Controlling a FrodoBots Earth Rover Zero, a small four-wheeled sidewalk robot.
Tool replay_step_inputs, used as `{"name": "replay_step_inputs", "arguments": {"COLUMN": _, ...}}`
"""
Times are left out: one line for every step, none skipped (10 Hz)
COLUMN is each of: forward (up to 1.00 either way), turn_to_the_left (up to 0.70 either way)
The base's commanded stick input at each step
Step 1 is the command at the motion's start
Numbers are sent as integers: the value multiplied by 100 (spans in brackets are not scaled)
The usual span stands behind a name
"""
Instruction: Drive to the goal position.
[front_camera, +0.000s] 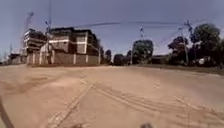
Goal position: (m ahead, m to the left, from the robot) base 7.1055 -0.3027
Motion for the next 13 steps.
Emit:
{"name": "replay_step_inputs", "arguments": {"forward": 85, "turn_to_the_left": -9}}
{"name": "replay_step_inputs", "arguments": {"forward": 85, "turn_to_the_left": -1}}
{"name": "replay_step_inputs", "arguments": {"forward": 85, "turn_to_the_left": -13}}
{"name": "replay_step_inputs", "arguments": {"forward": 85, "turn_to_the_left": -28}}
{"name": "replay_step_inputs", "arguments": {"forward": 85, "turn_to_the_left": -24}}
{"name": "replay_step_inputs", "arguments": {"forward": 85, "turn_to_the_left": -8}}
{"name": "replay_step_inputs", "arguments": {"forward": 85, "turn_to_the_left": 0}}
{"name": "replay_step_inputs", "arguments": {"forward": 85, "turn_to_the_left": 0}}
{"name": "replay_step_inputs", "arguments": {"forward": 85, "turn_to_the_left": 0}}
{"name": "replay_step_inputs", "arguments": {"forward": 85, "turn_to_the_left": 0}}
{"name": "replay_step_inputs", "arguments": {"forward": 85, "turn_to_the_left": 0}}
{"name": "replay_step_inputs", "arguments": {"forward": 85, "turn_to_the_left": 0}}
{"name": "replay_step_inputs", "arguments": {"forward": 85, "turn_to_the_left": 0}}
